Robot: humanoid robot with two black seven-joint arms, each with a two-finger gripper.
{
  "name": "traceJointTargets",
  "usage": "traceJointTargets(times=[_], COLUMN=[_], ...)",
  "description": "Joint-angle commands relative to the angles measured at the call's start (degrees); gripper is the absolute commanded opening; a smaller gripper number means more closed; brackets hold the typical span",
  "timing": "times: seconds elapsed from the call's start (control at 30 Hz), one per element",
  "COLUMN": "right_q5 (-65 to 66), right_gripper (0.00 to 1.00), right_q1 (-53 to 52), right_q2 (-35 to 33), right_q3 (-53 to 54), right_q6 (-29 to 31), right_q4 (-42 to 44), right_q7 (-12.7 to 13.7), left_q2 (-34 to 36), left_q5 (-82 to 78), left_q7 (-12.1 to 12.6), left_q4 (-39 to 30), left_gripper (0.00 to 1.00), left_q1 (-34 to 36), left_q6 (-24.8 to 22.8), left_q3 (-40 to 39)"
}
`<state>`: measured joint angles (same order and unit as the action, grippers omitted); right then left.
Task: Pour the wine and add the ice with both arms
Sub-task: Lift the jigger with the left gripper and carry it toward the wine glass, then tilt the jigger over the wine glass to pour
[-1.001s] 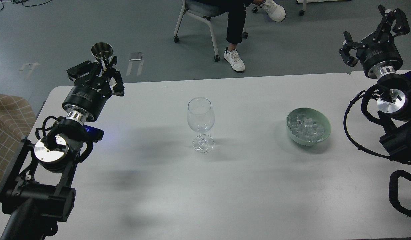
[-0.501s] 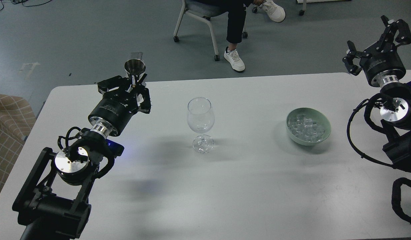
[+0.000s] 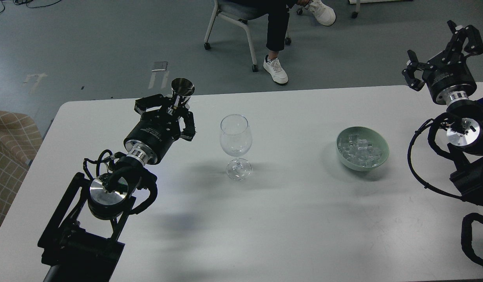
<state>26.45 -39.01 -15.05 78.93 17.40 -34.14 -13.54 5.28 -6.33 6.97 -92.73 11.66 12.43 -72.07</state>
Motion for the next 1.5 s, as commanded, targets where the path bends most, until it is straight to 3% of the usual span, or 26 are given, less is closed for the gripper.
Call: traceJointTargets(times=[0.0, 0.6, 1.0, 1.47], right_q5=[0.0, 0.0, 0.0, 0.0], right_gripper=[1.0, 1.0, 1.0, 1.0], right_q1=[-0.01, 0.17, 0.52, 0.52], right_q2=[0.02, -0.42, -0.42, -1.12], right_q3=[0.09, 0.0, 0.09, 0.09], right_q6=[-0.09, -0.09, -0.09, -0.18], right_q4=[-0.05, -1.28, -2.6, -2.78], right_q7=[0.01, 0.01, 0.01, 0.01], left_q2=[0.08, 0.52, 1.05, 1.32], left_q5=[-1.92, -17.39, -19.25, -21.97], left_q7=[-0.03, 1.2, 1.2, 2.34], left_q4=[-0.79, -2.81, 0.88, 0.18], left_gripper=[0.0, 0.0, 0.0, 0.0], left_q1=[-0.23, 1.61, 5.04, 4.95], left_q6=[0.05, 0.05, 0.05, -0.66], left_q3=[1.31, 6.95, 7.04, 7.21])
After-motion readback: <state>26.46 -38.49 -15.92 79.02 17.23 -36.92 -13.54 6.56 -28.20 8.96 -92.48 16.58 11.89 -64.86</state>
